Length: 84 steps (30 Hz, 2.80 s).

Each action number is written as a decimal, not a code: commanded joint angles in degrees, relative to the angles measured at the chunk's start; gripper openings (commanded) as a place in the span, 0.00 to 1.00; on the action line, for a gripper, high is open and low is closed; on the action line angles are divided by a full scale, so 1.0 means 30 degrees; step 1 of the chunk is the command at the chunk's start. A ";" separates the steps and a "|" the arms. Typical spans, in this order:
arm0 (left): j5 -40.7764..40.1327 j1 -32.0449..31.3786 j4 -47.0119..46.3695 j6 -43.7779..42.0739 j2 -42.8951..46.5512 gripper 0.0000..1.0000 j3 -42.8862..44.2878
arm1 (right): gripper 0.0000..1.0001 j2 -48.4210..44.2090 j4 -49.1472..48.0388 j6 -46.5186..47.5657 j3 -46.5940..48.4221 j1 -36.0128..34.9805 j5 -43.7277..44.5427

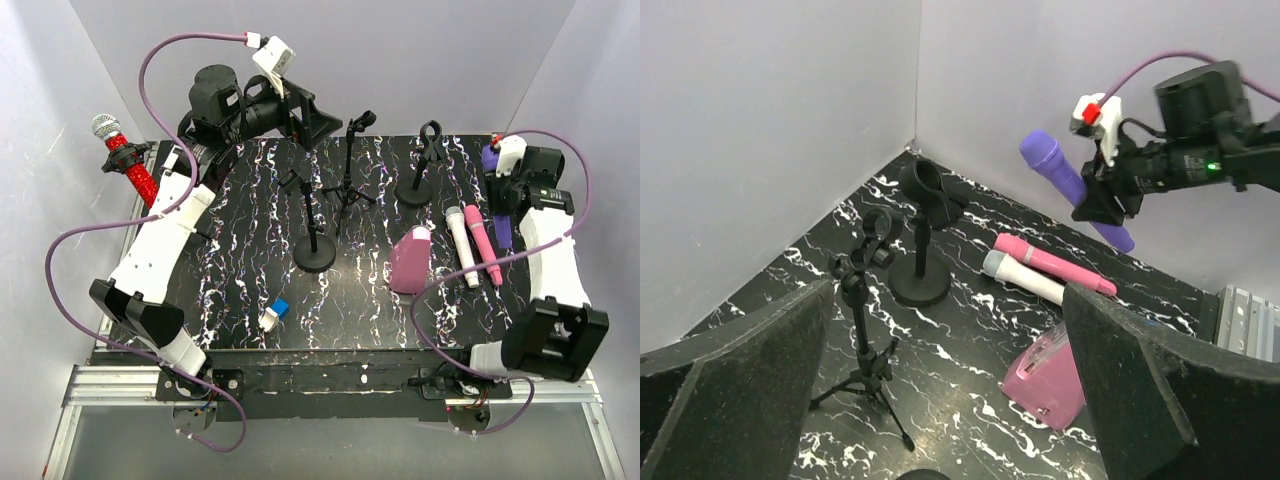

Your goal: Remove the microphone from the stand

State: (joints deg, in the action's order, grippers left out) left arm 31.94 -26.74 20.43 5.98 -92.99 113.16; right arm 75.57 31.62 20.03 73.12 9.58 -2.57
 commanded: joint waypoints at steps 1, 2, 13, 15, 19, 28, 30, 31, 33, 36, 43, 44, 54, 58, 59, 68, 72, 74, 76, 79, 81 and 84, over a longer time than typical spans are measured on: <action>0.0891 -0.0080 0.1656 -0.0760 0.1172 0.98 -0.0396 | 0.01 0.1113 -0.0021 0.2548 0.0030 0.1373 0.0385; 0.0634 -0.0138 0.1658 -0.0675 0.1318 0.98 -0.0687 | 0.01 0.1727 0.0037 0.2812 0.0117 0.1579 0.0561; -0.5831 -0.0168 -0.1205 0.0987 0.0823 0.98 0.0536 | 0.02 0.8026 0.1967 0.4138 0.2341 0.3190 -0.0577; -0.7858 -0.0226 -0.2847 0.1728 -0.0168 0.98 0.2082 | 0.03 0.9055 0.2498 0.3666 0.2725 0.3513 -0.1367; -1.0060 -0.0636 -0.3378 -0.0550 -0.3859 0.98 0.8177 | 0.08 1.0051 0.2994 0.4425 0.2841 0.3515 -0.1197; -1.2197 -0.0608 -0.8122 -0.3428 -0.5770 0.98 0.9418 | 0.24 1.1460 0.3699 0.4806 0.2989 0.3807 -0.1428; -1.3279 -0.0607 -0.9671 -0.3311 -0.5567 0.98 0.8602 | 0.27 1.1548 0.3700 0.4924 0.2931 0.3866 -0.1138; -1.3981 -0.0607 -1.0434 -0.3137 -0.5392 0.98 0.8075 | 0.31 1.1519 0.3700 0.5069 0.2873 0.3895 -0.0962; -1.5242 -0.0579 -1.1812 -0.2640 -0.5215 0.98 0.7370 | 0.36 1.1519 0.3787 0.5304 0.2726 0.3924 -0.0756; -1.6651 -0.0578 -1.3044 -0.1501 -0.5010 0.98 0.6550 | 0.38 1.1519 0.4021 0.5627 0.2754 0.3924 -0.0609; -1.8673 0.1000 -1.2733 0.3328 -0.4540 0.98 0.6338 | 0.41 1.2309 0.4724 0.6594 0.3661 0.4041 -0.0052; -1.9110 0.1352 -1.2088 0.4383 -0.4685 0.98 0.6805 | 0.43 1.2281 0.4696 0.6478 0.3750 0.4100 -0.0081; -1.7765 0.3113 -0.4233 1.3319 -0.8143 0.98 1.4193 | 0.52 1.2427 0.4257 0.6331 0.3750 0.4686 -0.0053; -1.7912 0.3727 -0.3853 1.6889 -0.8348 0.98 1.3869 | 0.53 1.2370 0.4286 0.6155 0.4014 0.4715 -0.0081; -1.8088 0.3757 -0.3646 1.7716 -0.8494 0.98 1.4305 | 0.54 1.2339 0.4286 0.6126 0.3986 0.4715 -0.0081; -1.7797 0.3904 -0.3498 1.8046 -0.8350 0.98 1.4369 | 0.54 1.2134 0.4227 0.6096 0.3721 0.4803 -0.0023; -1.7562 0.3933 -0.3352 1.8249 -0.7910 0.98 1.3783 | 0.54 1.2105 0.4314 0.6096 0.3955 0.4862 -0.0023; -1.7213 0.4021 -0.3234 1.8368 -0.7822 0.98 1.3783 | 0.54 1.2017 0.4431 0.6067 0.4073 0.4862 -0.0052; -1.6744 0.4138 -0.3438 1.8369 -0.7646 0.98 1.3665 | 0.54 1.1784 0.4490 0.6067 0.4073 0.4862 -0.0081; -1.6653 0.4197 -0.4256 1.7146 -0.7354 0.98 1.3345 | 0.54 1.1315 0.4637 0.6038 0.4073 0.4862 -0.0169; -1.6247 0.4197 -0.5046 1.4139 -0.6800 0.98 1.2236 | 0.56 1.0819 0.4638 0.5863 0.4073 0.4862 -0.0169; -1.5310 0.4197 -0.6013 1.0063 -0.4346 0.98 0.7563 | 0.61 0.9706 0.4374 0.5482 0.3869 0.4891 -0.0432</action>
State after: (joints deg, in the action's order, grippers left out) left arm -17.98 -14.39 6.68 52.38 -116.79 147.68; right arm 111.57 44.73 37.58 83.11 23.90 -2.98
